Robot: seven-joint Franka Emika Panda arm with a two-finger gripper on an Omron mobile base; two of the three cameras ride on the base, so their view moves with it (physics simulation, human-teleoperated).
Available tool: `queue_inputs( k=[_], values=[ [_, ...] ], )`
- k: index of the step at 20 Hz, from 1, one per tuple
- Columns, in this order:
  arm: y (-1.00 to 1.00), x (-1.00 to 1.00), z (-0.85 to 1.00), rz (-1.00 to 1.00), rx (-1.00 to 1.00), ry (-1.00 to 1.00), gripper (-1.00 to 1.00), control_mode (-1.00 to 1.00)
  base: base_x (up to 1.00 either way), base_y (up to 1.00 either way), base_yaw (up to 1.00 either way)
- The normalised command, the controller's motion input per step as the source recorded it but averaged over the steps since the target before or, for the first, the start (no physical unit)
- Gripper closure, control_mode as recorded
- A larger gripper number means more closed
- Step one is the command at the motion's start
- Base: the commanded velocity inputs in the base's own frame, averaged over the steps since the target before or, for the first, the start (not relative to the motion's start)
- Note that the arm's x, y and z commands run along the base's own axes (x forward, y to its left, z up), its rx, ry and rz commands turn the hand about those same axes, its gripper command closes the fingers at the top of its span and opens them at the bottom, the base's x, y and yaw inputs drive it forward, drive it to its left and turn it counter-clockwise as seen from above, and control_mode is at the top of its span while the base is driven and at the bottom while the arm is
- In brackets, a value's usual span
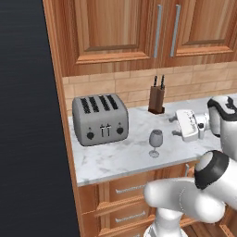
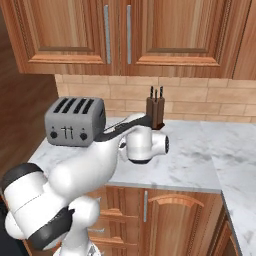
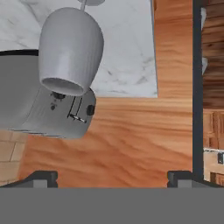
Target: Retrieve the wine glasses from the counter and place one next to each plate.
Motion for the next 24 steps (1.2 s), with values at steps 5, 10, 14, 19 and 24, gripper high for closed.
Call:
queue_inputs(
  k=[5,10,14,19,24],
  values=[
    [-0.07,0.24,-0.39,0.00,-0.01,0.03,-1.00,-1.00,0.00,0.00,0.00],
    [-0.13,0.25,-0.50,0.00,-0.02,0.01,-1.00,-1.00,0.00,0.00,0.00],
    [-0.15,0.22,-0.48,0.00,-0.02,0.03,-1.00,-1.00,0.00,0.00,0.00],
    [-0.07,0.08,-0.35,0.00,-0.01,0.05,-1.00,-1.00,0.00,0.00,0.00],
    [0.00,0.01,-0.30,0.00,-0.02,0.16,-1.00,-1.00,0.00,0.00,0.00]
  ],
)
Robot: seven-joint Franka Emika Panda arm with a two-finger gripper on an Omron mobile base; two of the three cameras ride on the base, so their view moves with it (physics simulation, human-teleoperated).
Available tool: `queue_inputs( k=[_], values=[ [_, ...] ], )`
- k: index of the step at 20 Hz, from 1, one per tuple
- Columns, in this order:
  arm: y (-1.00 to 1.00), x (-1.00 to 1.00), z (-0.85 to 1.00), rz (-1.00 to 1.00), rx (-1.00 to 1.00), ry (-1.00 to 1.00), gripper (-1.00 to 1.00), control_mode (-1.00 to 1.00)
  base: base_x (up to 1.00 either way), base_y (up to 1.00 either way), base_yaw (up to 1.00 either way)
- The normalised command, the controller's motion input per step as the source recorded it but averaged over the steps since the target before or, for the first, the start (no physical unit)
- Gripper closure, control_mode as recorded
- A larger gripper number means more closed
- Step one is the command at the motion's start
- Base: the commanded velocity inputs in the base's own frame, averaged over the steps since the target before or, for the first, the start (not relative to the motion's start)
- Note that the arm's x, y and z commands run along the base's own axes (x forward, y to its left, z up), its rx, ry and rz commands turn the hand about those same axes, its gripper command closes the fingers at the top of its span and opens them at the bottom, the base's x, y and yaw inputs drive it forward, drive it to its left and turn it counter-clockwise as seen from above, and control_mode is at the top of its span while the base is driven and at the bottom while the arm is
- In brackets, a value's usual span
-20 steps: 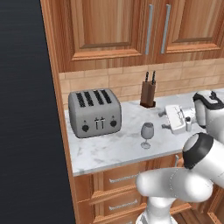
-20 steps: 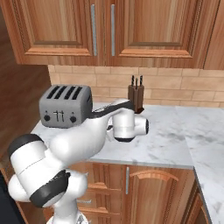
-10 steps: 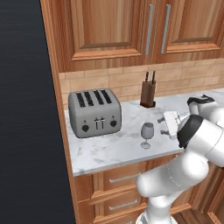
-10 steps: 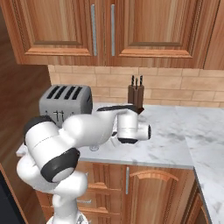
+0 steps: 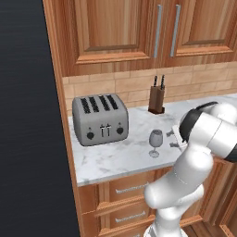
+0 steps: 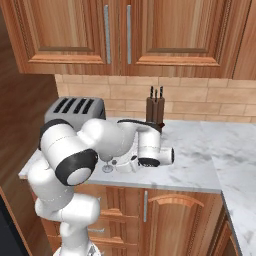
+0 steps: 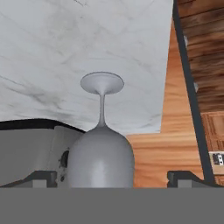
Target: Retrieve the wine glasses from the counter and place one next to each plate.
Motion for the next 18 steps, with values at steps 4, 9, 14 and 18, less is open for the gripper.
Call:
queue_inputs(
  k=[4,9,14,18],
  values=[
    [0.00,0.00,-0.22,0.00,-0.02,0.19,-1.00,-1.00,0.00,0.00,0.00],
    [0.04,0.00,-0.04,0.00,-0.01,0.04,-1.00,-1.00,0.00,0.00,0.00],
    [0.18,-0.04,-0.03,0.00,0.00,0.00,-1.00,-1.00,0.00,0.00,0.00],
    [0.29,-0.04,-0.11,0.00,0.00,0.00,-1.00,-1.00,0.00,0.00,0.00]
  ],
)
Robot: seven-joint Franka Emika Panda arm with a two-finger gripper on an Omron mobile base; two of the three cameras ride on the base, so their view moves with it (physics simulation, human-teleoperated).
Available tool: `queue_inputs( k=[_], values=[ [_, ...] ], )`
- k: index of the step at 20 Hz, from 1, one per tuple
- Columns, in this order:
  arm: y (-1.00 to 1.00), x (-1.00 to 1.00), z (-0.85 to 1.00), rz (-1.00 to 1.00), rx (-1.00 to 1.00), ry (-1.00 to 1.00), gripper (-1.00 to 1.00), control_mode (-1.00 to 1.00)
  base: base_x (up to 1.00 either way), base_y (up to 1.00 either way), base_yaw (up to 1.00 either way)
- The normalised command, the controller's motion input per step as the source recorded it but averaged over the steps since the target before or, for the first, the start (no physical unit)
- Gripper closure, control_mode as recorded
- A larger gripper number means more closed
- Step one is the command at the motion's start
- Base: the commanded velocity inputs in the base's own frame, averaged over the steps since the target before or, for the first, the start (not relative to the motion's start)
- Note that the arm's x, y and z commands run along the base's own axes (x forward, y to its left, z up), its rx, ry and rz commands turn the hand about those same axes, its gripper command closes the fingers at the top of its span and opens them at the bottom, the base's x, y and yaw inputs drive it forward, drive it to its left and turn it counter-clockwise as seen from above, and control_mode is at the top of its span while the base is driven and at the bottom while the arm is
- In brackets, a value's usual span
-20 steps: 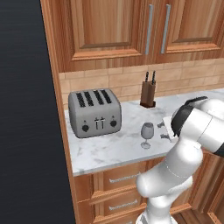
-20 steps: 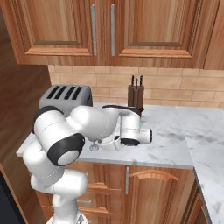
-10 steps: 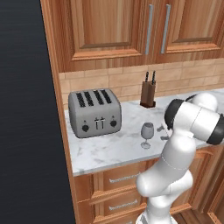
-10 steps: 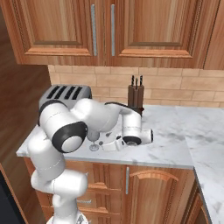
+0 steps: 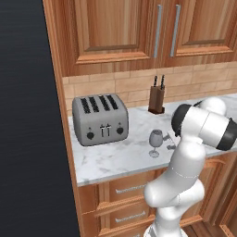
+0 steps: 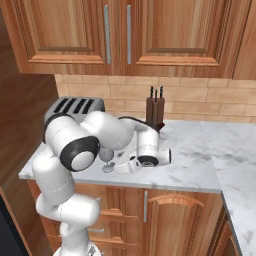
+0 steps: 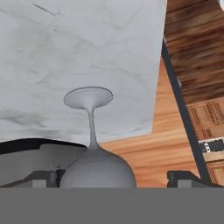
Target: Retrieve the wine glasses from the counter and place one next to each plate.
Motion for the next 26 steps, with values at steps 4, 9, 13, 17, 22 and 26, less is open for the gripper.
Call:
queue_inputs(
  k=[4,9,13,17,22,26],
  values=[
    [0.23,0.00,-0.22,0.00,0.00,0.00,-1.00,-1.00,0.00,0.00,0.00],
    [0.08,0.00,-0.32,0.00,0.00,0.08,-1.00,-1.00,0.00,0.00,0.00],
    [0.07,0.00,-0.22,0.00,0.01,0.07,-1.00,-1.00,0.00,0.00,0.00],
    [0.09,0.07,-0.17,0.00,0.00,0.03,-1.00,-1.00,0.00,0.00,0.00],
    [0.00,0.30,-0.06,0.00,0.02,0.00,-1.00,-1.00,0.00,0.00,0.00],
    [0.00,0.45,-0.09,0.00,0.00,0.00,-1.00,-1.00,0.00,0.00,0.00]
  ],
)
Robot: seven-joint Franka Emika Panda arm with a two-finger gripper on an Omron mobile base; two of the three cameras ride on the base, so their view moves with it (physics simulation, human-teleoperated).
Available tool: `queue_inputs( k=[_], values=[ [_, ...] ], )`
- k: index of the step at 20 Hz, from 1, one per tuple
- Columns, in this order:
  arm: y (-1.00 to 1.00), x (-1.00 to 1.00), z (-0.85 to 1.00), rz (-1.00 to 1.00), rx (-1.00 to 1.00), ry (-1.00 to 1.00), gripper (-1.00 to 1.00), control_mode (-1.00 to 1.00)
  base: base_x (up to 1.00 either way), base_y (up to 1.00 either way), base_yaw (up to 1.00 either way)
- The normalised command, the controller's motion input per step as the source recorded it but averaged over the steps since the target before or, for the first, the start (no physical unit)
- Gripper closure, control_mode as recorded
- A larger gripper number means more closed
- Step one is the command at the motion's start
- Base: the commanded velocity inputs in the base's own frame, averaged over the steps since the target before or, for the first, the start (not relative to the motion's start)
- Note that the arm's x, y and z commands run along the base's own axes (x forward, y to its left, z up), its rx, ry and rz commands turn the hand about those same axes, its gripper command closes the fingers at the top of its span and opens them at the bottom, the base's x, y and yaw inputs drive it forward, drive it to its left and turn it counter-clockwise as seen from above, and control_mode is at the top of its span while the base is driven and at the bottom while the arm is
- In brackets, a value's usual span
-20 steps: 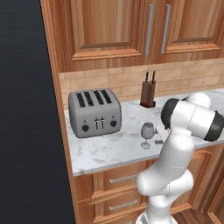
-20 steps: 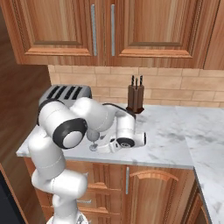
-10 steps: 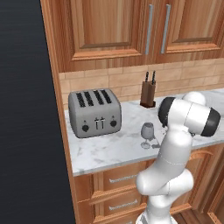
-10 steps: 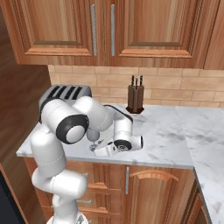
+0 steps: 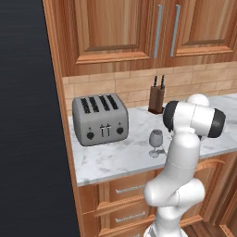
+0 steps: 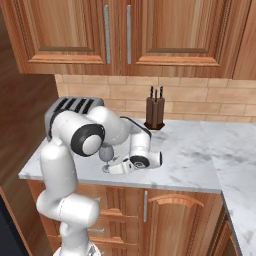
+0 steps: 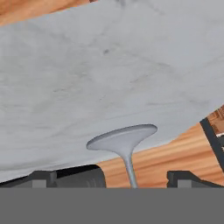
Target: Retrieve the wine glasses from the counter and place one next to each plate.
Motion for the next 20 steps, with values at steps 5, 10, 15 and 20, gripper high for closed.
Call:
queue_inputs(
  k=[5,10,15,20],
  values=[
    [0.00,0.42,-0.29,-0.02,0.01,0.01,-1.00,-1.00,0.00,0.00,0.00],
    [0.00,0.19,-0.29,-0.01,0.00,0.02,-1.00,-1.00,0.00,0.00,0.00],
    [0.08,0.00,-0.16,0.00,0.00,0.02,-1.00,-1.00,0.00,0.00,0.00],
    [0.17,-0.03,-0.23,0.00,0.00,0.00,-1.00,-1.00,0.00,0.00,0.00]
  ],
)
